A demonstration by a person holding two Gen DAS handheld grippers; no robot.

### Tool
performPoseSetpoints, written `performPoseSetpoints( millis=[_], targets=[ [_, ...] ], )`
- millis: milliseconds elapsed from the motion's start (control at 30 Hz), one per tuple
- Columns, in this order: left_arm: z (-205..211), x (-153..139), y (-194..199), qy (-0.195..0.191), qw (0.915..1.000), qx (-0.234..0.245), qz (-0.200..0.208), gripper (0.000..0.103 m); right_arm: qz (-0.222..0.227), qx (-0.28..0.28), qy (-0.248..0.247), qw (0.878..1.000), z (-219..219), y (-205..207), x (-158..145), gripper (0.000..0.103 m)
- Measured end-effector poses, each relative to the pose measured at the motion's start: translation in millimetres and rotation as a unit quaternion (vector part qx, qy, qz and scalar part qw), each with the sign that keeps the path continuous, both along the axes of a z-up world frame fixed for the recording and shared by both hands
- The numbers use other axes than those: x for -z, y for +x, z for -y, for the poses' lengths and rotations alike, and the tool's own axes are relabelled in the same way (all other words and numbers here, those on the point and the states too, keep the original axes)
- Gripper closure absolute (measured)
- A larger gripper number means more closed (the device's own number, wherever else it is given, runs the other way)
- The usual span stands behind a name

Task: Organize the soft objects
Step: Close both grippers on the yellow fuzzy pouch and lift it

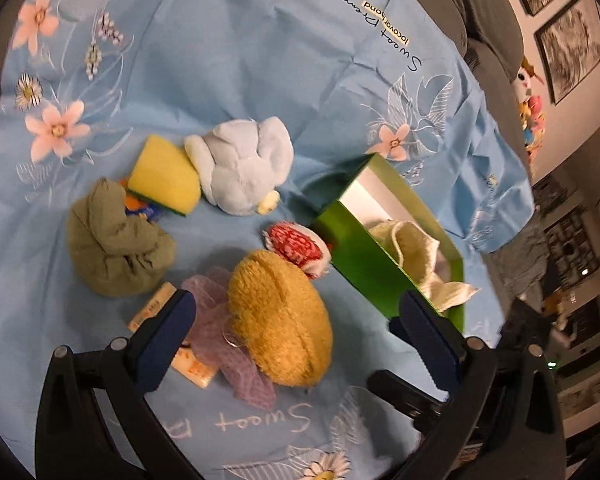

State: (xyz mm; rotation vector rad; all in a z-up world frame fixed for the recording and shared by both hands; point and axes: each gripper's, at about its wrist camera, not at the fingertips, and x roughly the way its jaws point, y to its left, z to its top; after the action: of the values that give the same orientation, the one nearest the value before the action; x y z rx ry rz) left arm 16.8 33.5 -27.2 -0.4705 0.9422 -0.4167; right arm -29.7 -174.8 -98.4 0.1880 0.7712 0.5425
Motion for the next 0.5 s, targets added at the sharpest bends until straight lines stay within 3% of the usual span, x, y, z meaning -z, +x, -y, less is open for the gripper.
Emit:
performPoseSetpoints(
  millis=[200, 333, 500],
  targets=[
    [8, -8, -14, -0.022, 0.9993, 0.027, -0.013, 0.002, -0.025, 0.023, 0.038, 0.999, 11, 6, 10, 0.009],
    [18, -8, -23, -0.062, 0.9959, 0.061, -0.026, 0.002, -0.036, 0.026, 0.051, 0.998, 18, 7, 13, 0.009],
    [31, 0, -24, -0.047, 0.9957, 0.065, -0.046, 0.003, -0.040, 0.022, 0.053, 0.998, 20, 8, 16, 0.009]
  ],
)
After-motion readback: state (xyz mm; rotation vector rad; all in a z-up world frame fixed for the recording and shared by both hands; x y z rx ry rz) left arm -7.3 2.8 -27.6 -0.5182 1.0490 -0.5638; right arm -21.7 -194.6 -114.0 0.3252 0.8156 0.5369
